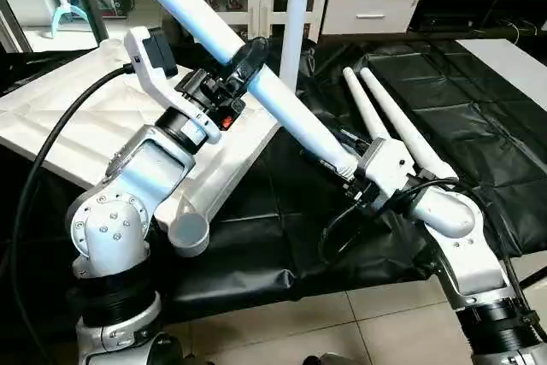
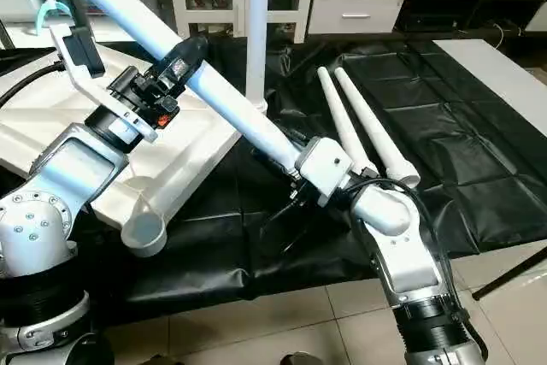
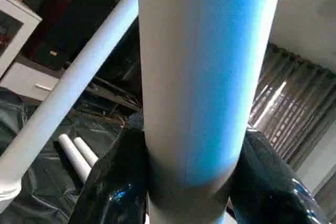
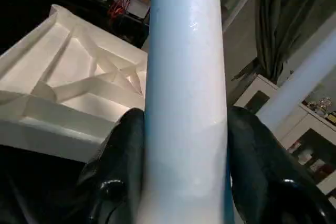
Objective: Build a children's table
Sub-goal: Pick table leg
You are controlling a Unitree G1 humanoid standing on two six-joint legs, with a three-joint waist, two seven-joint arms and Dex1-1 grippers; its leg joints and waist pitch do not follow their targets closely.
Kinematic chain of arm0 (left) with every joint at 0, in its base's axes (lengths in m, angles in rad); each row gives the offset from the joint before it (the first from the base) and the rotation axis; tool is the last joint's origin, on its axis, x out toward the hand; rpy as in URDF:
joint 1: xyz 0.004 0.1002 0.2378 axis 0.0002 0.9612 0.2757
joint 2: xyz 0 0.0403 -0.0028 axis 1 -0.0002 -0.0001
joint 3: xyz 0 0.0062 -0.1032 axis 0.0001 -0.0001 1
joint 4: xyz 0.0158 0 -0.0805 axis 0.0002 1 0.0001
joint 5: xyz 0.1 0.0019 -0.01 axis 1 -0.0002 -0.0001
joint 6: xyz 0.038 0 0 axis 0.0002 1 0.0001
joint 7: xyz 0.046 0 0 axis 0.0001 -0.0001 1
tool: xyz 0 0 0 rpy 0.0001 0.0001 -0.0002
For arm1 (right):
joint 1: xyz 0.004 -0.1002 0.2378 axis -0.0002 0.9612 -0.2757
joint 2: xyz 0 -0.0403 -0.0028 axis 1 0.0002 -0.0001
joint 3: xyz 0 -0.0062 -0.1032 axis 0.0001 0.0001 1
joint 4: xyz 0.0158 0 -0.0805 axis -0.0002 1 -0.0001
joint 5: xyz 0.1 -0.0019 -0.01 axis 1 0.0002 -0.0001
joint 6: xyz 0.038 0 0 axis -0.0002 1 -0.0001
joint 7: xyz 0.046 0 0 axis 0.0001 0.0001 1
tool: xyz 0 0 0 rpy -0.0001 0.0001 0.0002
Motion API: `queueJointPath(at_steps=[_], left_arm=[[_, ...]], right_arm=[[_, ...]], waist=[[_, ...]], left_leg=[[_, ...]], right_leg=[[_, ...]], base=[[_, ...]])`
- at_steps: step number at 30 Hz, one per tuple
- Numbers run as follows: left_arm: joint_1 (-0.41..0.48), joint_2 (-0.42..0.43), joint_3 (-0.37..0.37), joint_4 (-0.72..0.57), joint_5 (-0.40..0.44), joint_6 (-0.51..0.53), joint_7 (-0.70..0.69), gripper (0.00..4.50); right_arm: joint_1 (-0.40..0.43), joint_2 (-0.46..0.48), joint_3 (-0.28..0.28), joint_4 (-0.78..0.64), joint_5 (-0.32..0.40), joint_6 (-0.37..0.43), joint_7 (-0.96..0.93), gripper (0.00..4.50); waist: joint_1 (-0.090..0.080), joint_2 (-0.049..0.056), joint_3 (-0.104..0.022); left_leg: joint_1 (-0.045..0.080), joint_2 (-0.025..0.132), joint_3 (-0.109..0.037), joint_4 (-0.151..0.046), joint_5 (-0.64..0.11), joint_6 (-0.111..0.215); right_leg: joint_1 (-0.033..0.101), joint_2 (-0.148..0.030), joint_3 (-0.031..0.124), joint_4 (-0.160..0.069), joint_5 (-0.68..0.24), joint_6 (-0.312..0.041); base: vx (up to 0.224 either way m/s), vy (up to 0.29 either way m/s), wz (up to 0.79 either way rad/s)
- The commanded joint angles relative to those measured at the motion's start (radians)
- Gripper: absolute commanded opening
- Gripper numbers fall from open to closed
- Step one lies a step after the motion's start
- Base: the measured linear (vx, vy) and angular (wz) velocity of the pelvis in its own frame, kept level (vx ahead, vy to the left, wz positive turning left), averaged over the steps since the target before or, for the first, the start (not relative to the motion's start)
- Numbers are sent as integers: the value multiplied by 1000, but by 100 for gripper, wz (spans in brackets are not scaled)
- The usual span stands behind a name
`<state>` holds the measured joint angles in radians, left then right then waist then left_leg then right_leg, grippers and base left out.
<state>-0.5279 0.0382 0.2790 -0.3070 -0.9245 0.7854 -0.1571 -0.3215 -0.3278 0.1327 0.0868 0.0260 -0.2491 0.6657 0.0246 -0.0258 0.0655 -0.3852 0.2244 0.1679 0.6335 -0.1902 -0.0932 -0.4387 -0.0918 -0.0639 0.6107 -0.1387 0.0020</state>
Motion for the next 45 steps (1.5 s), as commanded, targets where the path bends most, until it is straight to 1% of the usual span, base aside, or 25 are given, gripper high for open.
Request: queueJointPath(at_steps=[1, 2, 6, 8, 9, 11, 12, 13, 14, 16, 20, 21, 22, 24, 25, 28, 29, 31, 37, 39, 41, 42, 43, 44, 45], left_arm=[[-19, 3, 3, -5, -4, -23, 13, 173], [-19, 3, 3, -5, -2, -25, 13, 173], [-25, -1, 2, -5, 2, -36, 17, 172], [-23, 15, -21, -12, 45, -58, 10, 172], [-23, 20, -30, -14, 59, -64, 8, 172], [-23, 43, -79, -30, 143, -120, -13, 172], [-23, 48, -91, -33, 162, -132, -17, 172], [-23, 68, -133, -38, 234, -180, -23, 172], [-20, 89, -176, -35, 318, -239, -24, 172], [-14, 122, -252, -23, 467, -352, -17, 172], [-5, 131, -324, -9, 581, -445, -6, 172], [-6, 125, -330, -9, 587, -455, -4, 172], [-9, 110, -336, -6, 599, -471, 6, 172], [-13, 96, -337, -2, 608, -485, 15, 172], [-15, 88, -338, -1, 613, -494, 19, 172], [-14, 82, -339, 0, 624, -514, 21, 172], [-7, 73, -335, -1, 630, -535, 22, 172], [-3, 68, -331, -2, 631, -543, 23, 172], [-8, 49, -329, 7, 646, -567, 28, 172], [-9, 38, -331, 11, 639, -567, 23, 172], [-7, 33, -333, 11, 634, -568, 20, 172], [-7, 32, -333, 12, 633, -570, 19, 172], [-7, 32, -335, 13, 634, -571, 18, 172], [-7, 30, -338, 15, 634, -573, 16, 172], [-7, 29, -339, 16, 634, -575, 15, 172]], right_arm=[[-19, -21, 15, 25, -40, -9, -2, 189], [-20, -21, 16, 26, -40, -9, 0, 245], [-24, -16, 12, 36, -17, -12, 10, 280], [-30, -16, 8, 42, -14, -12, 5, 300], [-32, -17, 8, 44, -18, -14, 2, 300], [-48, -18, 10, 62, -48, -6, -29, 313], [-51, -17, 11, 67, -54, -3, -35, 324], [-65, -13, 18, 83, -80, 9, -55, 341], [-79, -8, 31, 98, -115, 19, -78, 341], [-106, 7, 61, 123, -182, 31, -121, 367], [-154, 64, 102, 157, -278, 47, -227, 388], [-166, 77, 107, 163, -295, 51, -253, 388], [-193, 105, 125, 183, -339, 63, -310, 412], [-216, 129, 141, 203, -371, 70, -353, 421], [-235, 153, 149, 224, -390, 76, -393, 421], [-252, 174, 150, 246, -406, 82, -437, 426], [-270, 188, 141, 266, -428, 85, -490, 426], [-286, 196, 133, 279, -448, 79, -538, 426], [-320, 209, 137, 338, -461, 67, -586, 426], [-332, 209, 138, 360, -462, 35, -605, 426], [-337, 209, 138, 368, -462, 29, -610, 426], [-340, 209, 139, 374, -460, 25, -612, 426], [-344, 208, 140, 380, -458, 18, -613, 426], [-351, 208, 142, 391, -447, 0, -611, 426], [-354, 208, 143, 396, -444, -7, -610, 426]], waist=[[-8, 1, -77], [-8, 1, -77], [-8, 1, -77], [-8, 2, -78], [-9, 2, -78], [-9, 2, -78], [-10, 1, -78], [-12, 2, -78], [-12, 0, -77], [-19, 2, -77], [-30, 4, -79], [-28, 5, -80], [-28, 5, -78], [-33, 7, -80], [-33, 6, -80], [-36, 5, -78], [-38, 5, -79], [-37, 8, -80], [-39, 6, -80], [-38, 7, -80], [-38, 6, -81], [-39, 11, -80], [-40, 9, -80], [-41, 14, -81], [-44, 11, -81]], left_leg=[[8, -15, 12, -80, -310, 22], [8, -15, 12, -80, -310, 23], [8, -14, 13, -79, -307, 25], [8, -13, 13, -80, -303, 27], [7, -13, 12, -80, -301, 27], [7, -12, 12, -80, -297, 27], [8, -12, 11, -81, -297, 27], [8, -12, 12, -80, -296, 24], [8, -11, 10, -82, -296, 25], [4, -11, 8, -82, -289, 17], [2, -12, 7, -82, -296, -4], [4, -11, 8, -81, -299, -6], [7, -11, 9, -81, -300, -8], [6, -10, 8, -81, -297, -15], [7, -11, 9, -82, -301, -15], [8, -11, 10, -82, -313, -12], [9, -11, 10, -81, -318, -11], [10, -11, 10, -81, -300, -18], [9, -13, 12, -79, -295, -12], [10, -13, 13, -79, -296, -11], [9, -14, 13, -78, -298, -11], [9, -13, 12, -79, -298, -11], [9, -14, 13, -78, -301, -9], [10, -13, 12, -79, -307, -9], [10, -13, 12, -78, -315, -8]], right_leg=[[54, -5, 15, -82, -398, -83], [54, -5, 15, -82, -396, -84], [55, -5, 16, -81, -383, -91], [55, -5, 16, -81, -374, -93], [56, -5, 16, -79, -370, -94], [57, -6, 17, -78, -364, -95], [56, -6, 17, -80, -370, -93], [56, -7, 18, -79, -372, -94], [55, -8, 17, -83, -379, -91], [58, -11, 18, -80, -380, -86], [58, -13, 21, -74, -380, -97], [57, -13, 22, -73, -372, -100], [53, -12, 23, -74, -364, -105], [55, -11, 23, -68, -322, -127], [55, -11, 23, -68, -317, -129], [54, -11, 24, -67, -324, -127], [54, -11, 24, -68, -322, -127], [53, -10, 25, -64, -290, -134], [56, -10, 26, -62, -273, -136], [55, -10, 26, -62, -273, -135], [56, -10, 25, -62, -277, -134], [56, -10, 26, -61, -272, -136], [56, -9, 25, -62, -272, -136], [55, -10, 25, -61, -271, -139], [55, -9, 24, -63, -273, -140]], base=[[0, 0, 0], [0, 0, 0], [0, 0, 0], [0, 0, 0], [0, 0, 0], [0, 0, 0], [0, 0, 0], [0, 0, 0], [0, 0, 0], [0, 0, 0], [0, 0, 0], [0, 0, 0], [0, 0, 0], [0, 0, 0], [0, 0, 0], [0, 0, 0], [0, 0, 0], [0, 0, 0], [0, 0, 0], [0, 0, 0], [0, 0, 0], [0, 0, 0], [0, 0, 0], [0, 0, 0], [0, 0, 0]])
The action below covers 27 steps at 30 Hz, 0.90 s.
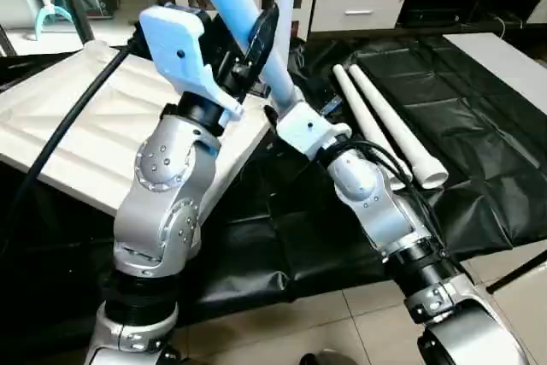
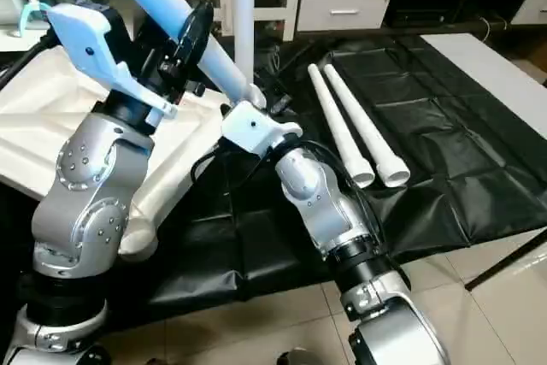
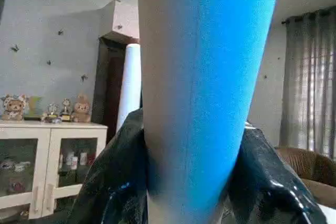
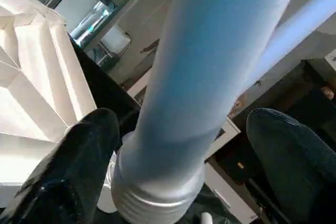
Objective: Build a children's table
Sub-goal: Pick table leg
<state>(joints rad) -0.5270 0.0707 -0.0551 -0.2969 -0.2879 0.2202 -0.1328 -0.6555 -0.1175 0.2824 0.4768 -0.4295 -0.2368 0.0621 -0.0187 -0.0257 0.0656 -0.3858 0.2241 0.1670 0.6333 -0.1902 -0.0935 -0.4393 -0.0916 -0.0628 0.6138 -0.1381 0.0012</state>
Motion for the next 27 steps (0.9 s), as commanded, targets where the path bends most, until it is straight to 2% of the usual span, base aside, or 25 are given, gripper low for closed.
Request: queueJointPath(at_steps=[1, 3, 27], left_arm=[[-8, -4, -6, 6, -3, -10, -10, 172], [-3, -8, -9, 3, -2, -11, -14, 172], [21, -32, -10, -20, -19, 1, -44, 172]], right_arm=[[-21, -3, -5, 8, 11, -20, -7, 426], [-25, -1, -1, 14, 7, -27, -12, 426], [-82, -8, -13, 158, 61, -141, 18, 426]], waist=[[0, 11, -81], [-1, 13, -80], [-2, 7, -83]], left_leg=[[11, -13, 13, -78, -316, -7], [11, -12, 13, -78, -319, -5], [9, -11, 15, -75, -308, 11]], right_leg=[[55, -9, 23, -65, -272, -141], [56, -9, 23, -65, -271, -144], [57, -9, 22, -63, -260, -157]], base=[[0, 0, 0], [0, 0, 0], [0, 0, 0]])
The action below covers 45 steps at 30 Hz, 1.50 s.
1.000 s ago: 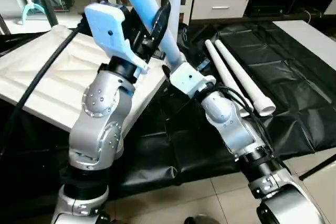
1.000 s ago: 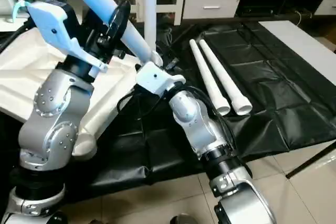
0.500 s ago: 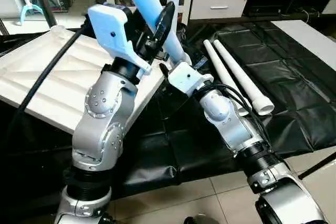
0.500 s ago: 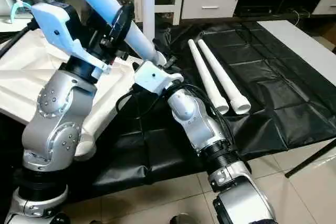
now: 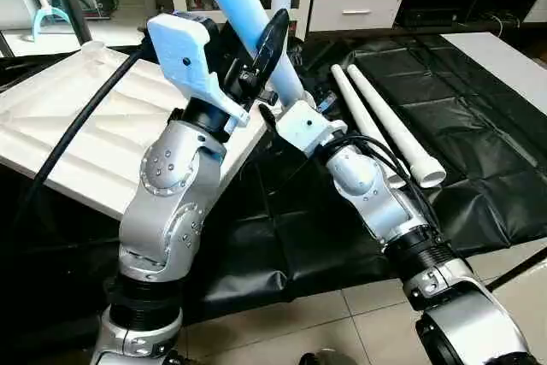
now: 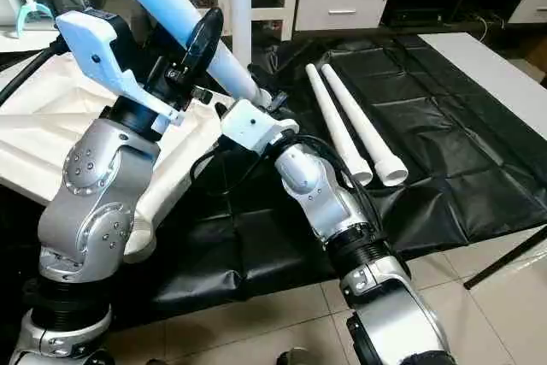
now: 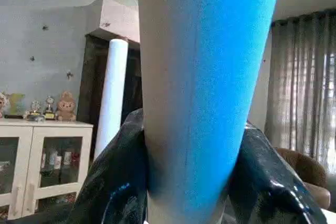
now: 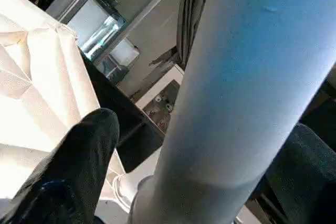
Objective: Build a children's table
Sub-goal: Pick table leg
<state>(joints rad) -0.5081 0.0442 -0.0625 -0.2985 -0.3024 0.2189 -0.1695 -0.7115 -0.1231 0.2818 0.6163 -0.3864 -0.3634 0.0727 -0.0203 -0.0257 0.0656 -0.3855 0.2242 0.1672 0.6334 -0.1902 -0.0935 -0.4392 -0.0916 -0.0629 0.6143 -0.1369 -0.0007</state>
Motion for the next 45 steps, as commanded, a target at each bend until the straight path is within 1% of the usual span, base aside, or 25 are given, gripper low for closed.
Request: queueJointPath(at_steps=[1, 4, 5, 6, 9, 11, 13, 15, 17, 21, 22, 23, 26, 27, 31, 33, 37, 38, 39, 40, 41, 42, 44, 45], left_arm=[[2, -6, -3, -19, -5, 3, -7, 172], [2, -6, -2, -19, -5, 3, -7, 172], [3, -8, -2, -20, -6, 4, -9, 172], [3, -8, -2, -21, -6, 4, -9, 172], [3, -9, -5, -21, -11, 8, -16, 172], [6, -9, -6, -24, -14, 11, -18, 172], [7, -8, -8, -25, -16, 13, -20, 172], [7, -8, -9, -25, -17, 15, -22, 172], [8, -9, -12, -28, -17, 17, -22, 172], [9, -10, -13, -29, -17, 19, -23, 172], [9, -10, -13, -29, -17, 19, -23, 172], [10, -10, -13, -30, -18, 20, -23, 172], [10, -9, -12, -31, -18, 21, -23, 172], [10, -9, -12, -31, -18, 21, -23, 172], [8, -9, -5, -30, -12, 14, -17, 172], [7, -10, -3, -29, -10, 12, -16, 172], [3, -11, 2, -26, -6, 8, -14, 172], [2, -11, 3, -25, -6, 7, -14, 172], [2, -11, 3, -25, -6, 7, -14, 172], [1, -11, 4, -26, -6, 7, -14, 172], [1, -10, 5, -25, -6, 6, -14, 172], [0, -10, 6, -25, -6, 6, -15, 172], [0, -10, 7, -24, -6, 5, -15, 172], [-1, -10, 8, -23, -6, 4, -16, 172]], right_arm=[[-26, -3, -12, 18, 18, -14, 8, 426], [-26, -3, -12, 23, 22, -20, 10, 426], [-28, -3, -13, 30, 25, -25, 10, 408], [-28, -3, -14, 32, 27, -26, 10, 398], [-32, -5, -18, 40, 29, -31, 9, 380], [-34, -6, -18, 44, 28, -35, 7, 350], [-36, -7, -19, 46, 28, -36, 6, 345], [-37, -7, -19, 49, 28, -38, 6, 315], [-38, -8, -19, 51, 29, -41, 5, 306], [-39, -9, -18, 52, 31, -43, 4, 305], [-39, -9, -18, 52, 31, -43, 4, 276], [-41, -9, -17, 54, 33, -44, 3, 268], [-43, -9, -16, 57, 34, -46, 2, 265], [-43, -9, -16, 57, 34, -46, 2, 237], [-45, -9, -15, 62, 35, -49, 0, 225], [-46, -8, -15, 63, 34, -49, 0, 209], [-45, -5, -18, 67, 45, -45, 12, 209], [-44, -3, -25, 65, 60, -47, 17, 263], [-44, -3, -25, 65, 60, -47, 17, 277], [-43, -1, -30, 64, 74, -48, 26, 279], [-44, -2, -31, 65, 75, -46, 25, 298], [-44, -3, -31, 65, 75, -44, 25, 298], [-45, -4, -31, 67, 73, -42, 24, 320], [-46, -7, -25, 68, 58, -37, 13, 320]], waist=[[-1, 8, -83], [-1, 8, -83], [0, 9, -82], [-1, 8, -82], [-1, 8, -83], [-1, 8, -82], [-1, 7, -83], [-1, 8, -83], [-1, 8, -83], [0, 9, -83], [-1, 8, -83], [0, 8, -84], [-1, 8, -83], [0, 8, -84], [0, 7, -84], [0, 7, -84], [-1, 8, -83], [-1, 8, -84], [-1, 8, -83], [-1, 8, -83], [-1, 9, -83], [-1, 8, -83], [0, 10, -84], [0, 10, -84]], left_leg=[[9, -12, 15, -76, -310, 11], [9, -12, 15, -75, -311, 12], [9, -12, 14, -76, -312, 11], [9, -12, 15, -76, -317, 11], [9, -12, 15, -75, -316, 13], [9, -12, 15, -75, -316, 13], [9, -12, 15, -75, -316, 13], [9, -12, 15, -75, -315, 13], [9, -12, 15, -75, -315, 13], [9, -12, 15, -75, -313, 13], [9, -12, 15, -75, -311, 14], [8, -12, 14, -75, -306, 14], [9, -12, 15, -75, -305, 15], [9, -12, 16, -74, -308, 16], [9, -12, 15, -74, -305, 17], [7, -12, 15, -74, -304, 17], [8, -12, 15, -74, -312, 16], [9, -12, 15, -74, -314, 16], [9, -12, 15, -75, -316, 16], [9, -12, 14, -75, -316, 15], [9, -12, 15, -75, -320, 17], [9, -12, 15, -74, -320, 18], [9, -12, 14, -75, -317, 16], [9, -12, 14, -75, -315, 16]], right_leg=[[57, -9, 22, -64, -263, -156], [57, -9, 22, -64, -263, -157], [57, -9, 22, -63, -265, -156], [57, -9, 22, -64, -272, -153], [57, -9, 22, -64, -272, -152], [56, -8, 22, -65, -273, -152], [56, -8, 22, -64, -272, -154], [56, -8, 22, -64, -273, -155], [57, -9, 21, -64, -272, -154], [56, -8, 22, -63, -266, -156], [57, -8, 22, -63, -263, -157], [59, -9, 21, -62, -260, -156], [57, -8, 22, -62, -257, -158], [57, -9, 22, -63, -263, -158], [57, -8, 21, -63, -266, -155], [58, -9, 21, -63, -269, -153], [56, -8, 20, -65, -280, -149], [56, -8, 20, -65, -278, -150], [56, -8, 20, -65, -279, -150], [56, -8, 20, -65, -279, -150], [56, -8, 20, -65, -278, -151], [55, -8, 20, -65, -279, -151], [56, -8, 20, -65, -276, -152], [56, -8, 20, -64, -273, -153]], base=[[0, 0, 0], [0, 0, 0], [0, 0, 0], [0, 0, 0], [0, 0, 0], [0, 0, 0], [0, 0, 0], [0, 0, 0], [0, 0, 0], [0, 0, 0], [0, 0, 0], [0, 0, 0], [0, 0, 0], [0, 0, 0], [0, 0, 0], [0, 0, 0], [0, 0, 0], [0, 0, 0], [0, 0, 0], [0, 0, 0], [0, 0, 0], [0, 0, 0], [0, 0, 0], [0, 0, 0]])
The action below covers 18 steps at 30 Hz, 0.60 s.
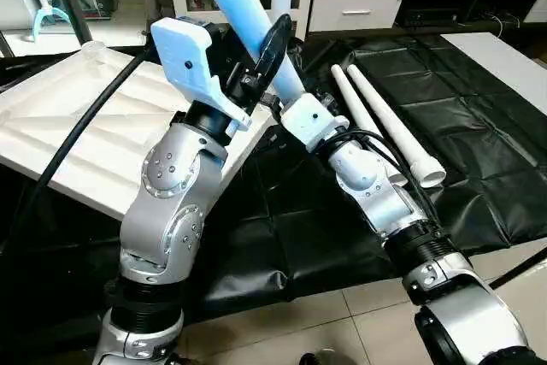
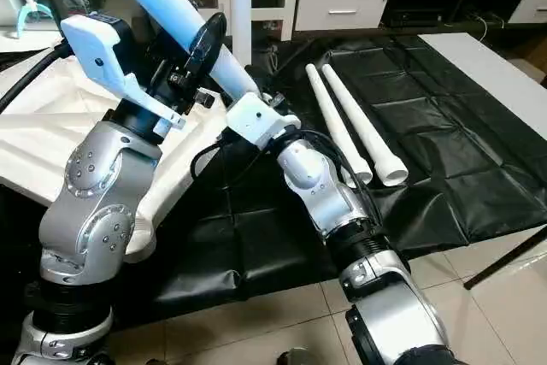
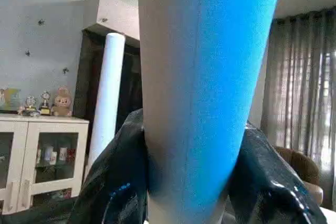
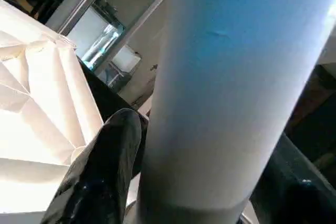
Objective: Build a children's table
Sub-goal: Pick table leg
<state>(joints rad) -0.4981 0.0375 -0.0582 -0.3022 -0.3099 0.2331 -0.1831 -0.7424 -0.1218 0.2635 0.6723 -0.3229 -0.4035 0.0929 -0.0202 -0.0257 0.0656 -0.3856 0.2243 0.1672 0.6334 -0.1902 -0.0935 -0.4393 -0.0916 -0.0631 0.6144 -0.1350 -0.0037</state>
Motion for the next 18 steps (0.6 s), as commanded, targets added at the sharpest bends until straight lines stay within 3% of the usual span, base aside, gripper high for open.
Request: queueJointPath(at_steps=[1, 18], left_arm=[[-12, -3, 4, -18, 3, -11, -3, 172], [-15, -4, 10, -13, 11, -20, 2, 172]], right_arm=[[-15, -9, -2, 14, -17, 8, -15, 329], [-8, -1, 7, 8, -36, 16, -24, 337]], waist=[[-1, 9, -84], [-1, 10, -84]], left_leg=[[8, -12, 14, -75, -313, 15], [9, -12, 14, -75, -309, 16]], right_leg=[[57, -8, 20, -64, -273, -150], [58, -9, 21, -63, -266, -154]], base=[[0, 0, 0], [0, 0, 0]])
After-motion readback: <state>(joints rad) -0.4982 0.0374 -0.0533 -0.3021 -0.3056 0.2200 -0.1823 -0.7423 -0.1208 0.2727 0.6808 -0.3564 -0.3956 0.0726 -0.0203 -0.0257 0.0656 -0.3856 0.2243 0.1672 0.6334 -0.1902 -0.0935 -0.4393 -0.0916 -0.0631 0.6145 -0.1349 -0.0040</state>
